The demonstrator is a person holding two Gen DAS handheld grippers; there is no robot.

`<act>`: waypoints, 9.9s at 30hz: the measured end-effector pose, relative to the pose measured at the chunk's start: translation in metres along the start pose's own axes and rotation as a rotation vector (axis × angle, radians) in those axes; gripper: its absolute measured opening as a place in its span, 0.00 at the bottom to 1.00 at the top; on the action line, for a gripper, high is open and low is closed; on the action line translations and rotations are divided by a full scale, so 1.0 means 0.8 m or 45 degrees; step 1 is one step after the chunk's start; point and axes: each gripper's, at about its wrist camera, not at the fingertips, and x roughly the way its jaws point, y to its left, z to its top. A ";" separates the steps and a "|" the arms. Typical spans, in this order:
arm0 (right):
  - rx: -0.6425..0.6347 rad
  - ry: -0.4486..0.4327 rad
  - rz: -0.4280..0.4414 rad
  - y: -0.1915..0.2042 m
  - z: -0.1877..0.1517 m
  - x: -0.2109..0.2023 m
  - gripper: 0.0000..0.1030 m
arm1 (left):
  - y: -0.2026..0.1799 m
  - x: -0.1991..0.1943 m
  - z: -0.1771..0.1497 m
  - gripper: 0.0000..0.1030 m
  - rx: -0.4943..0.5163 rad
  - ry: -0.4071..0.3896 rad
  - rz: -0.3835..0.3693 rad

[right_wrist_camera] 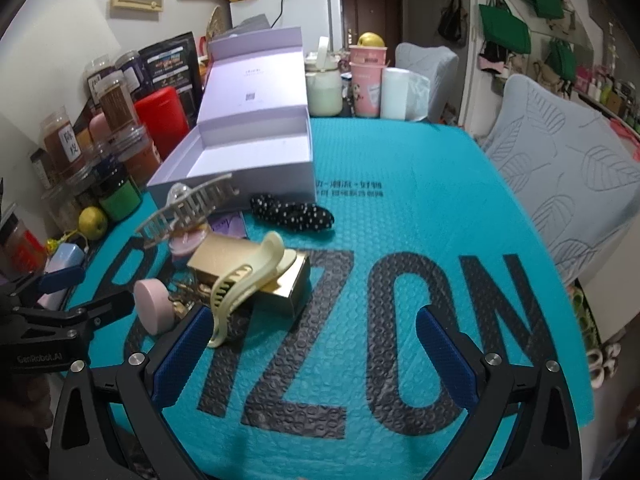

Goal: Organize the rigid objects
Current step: 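Lower the left gripper onto the pink round compact and close it, then grasp the cream claw clip with the right gripper while the left holds the compact, then carry the compact and cream clip over the open white box with both grippers, then open both grippers to drop the compact and clip into the box, then withdraw both grippers from the box back over the mat, then lower the left gripper onto the gold wire clip and close it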

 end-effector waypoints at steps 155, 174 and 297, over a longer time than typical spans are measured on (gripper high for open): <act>-0.228 0.022 0.618 0.009 0.272 0.142 0.17 | 0.058 0.080 0.292 0.49 -0.024 -0.176 0.041; -0.359 0.109 0.616 0.027 0.331 0.210 0.17 | 0.077 0.148 0.357 0.49 0.023 -0.088 0.095; -0.195 -0.013 0.461 0.050 0.100 -0.047 0.79 | 0.030 -0.085 0.107 0.95 0.095 -0.273 0.167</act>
